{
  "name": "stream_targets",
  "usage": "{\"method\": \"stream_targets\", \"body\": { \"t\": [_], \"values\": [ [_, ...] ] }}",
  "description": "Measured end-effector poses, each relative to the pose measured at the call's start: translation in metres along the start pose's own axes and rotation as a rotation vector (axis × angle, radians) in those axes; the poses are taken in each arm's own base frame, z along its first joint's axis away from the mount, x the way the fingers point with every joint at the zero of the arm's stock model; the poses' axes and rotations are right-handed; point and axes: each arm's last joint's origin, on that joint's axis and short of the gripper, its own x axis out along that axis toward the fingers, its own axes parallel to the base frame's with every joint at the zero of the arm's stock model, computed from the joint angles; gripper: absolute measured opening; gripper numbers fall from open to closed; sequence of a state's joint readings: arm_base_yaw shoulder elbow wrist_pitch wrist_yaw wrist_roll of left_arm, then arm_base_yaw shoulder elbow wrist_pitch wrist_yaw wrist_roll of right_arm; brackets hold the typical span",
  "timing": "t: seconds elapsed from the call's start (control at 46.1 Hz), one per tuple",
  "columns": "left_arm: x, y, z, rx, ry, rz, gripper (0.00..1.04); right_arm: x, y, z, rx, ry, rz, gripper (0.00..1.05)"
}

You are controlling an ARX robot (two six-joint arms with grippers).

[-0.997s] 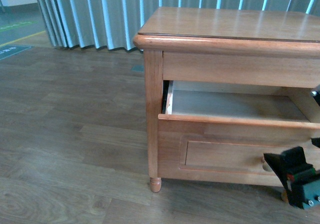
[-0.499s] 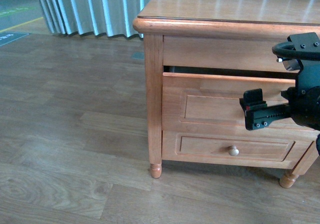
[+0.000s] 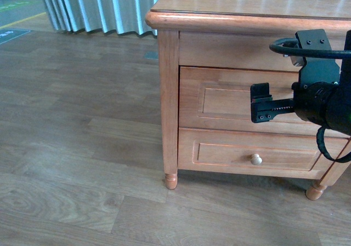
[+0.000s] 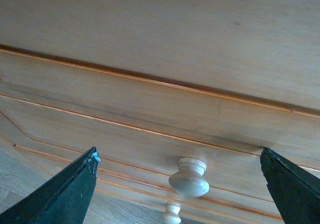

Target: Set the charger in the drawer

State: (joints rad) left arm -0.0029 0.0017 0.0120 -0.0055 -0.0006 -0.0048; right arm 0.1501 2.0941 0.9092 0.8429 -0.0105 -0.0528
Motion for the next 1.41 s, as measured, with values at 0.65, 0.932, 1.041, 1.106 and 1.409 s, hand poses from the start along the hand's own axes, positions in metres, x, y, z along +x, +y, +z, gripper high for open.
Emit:
{"method": "stream_targets", "body": {
  "t": [0.65,0.932,1.041,1.106,1.409],
  "values": [
    [0.000,0.000,0.000,0.000,0.000,0.000,0.99,-0.129,-0.025,0.017,0.067,-0.041,0.012,0.96],
    [0.000,0.000,0.000,0.000,0.000,0.000,0.99,-0.226,-0.042,0.030,0.132,-0.182,-0.087,0.96],
    [0.000,0.000,0.000,0.000,0.000,0.000,0.99,-0.225,-0.041,0.026,0.120,-0.207,-0.118,0.92],
    [0.000,0.000,0.000,0.000,0.000,0.000,0.99,-0.230,-0.039,0.019,0.097,-0.301,-0.166,0.78],
    [0.000,0.000,0.000,0.000,0.000,0.000,0.99,-0.250,-0.022,0.000,0.081,-0.326,-0.170,0.21]
  ]
}}
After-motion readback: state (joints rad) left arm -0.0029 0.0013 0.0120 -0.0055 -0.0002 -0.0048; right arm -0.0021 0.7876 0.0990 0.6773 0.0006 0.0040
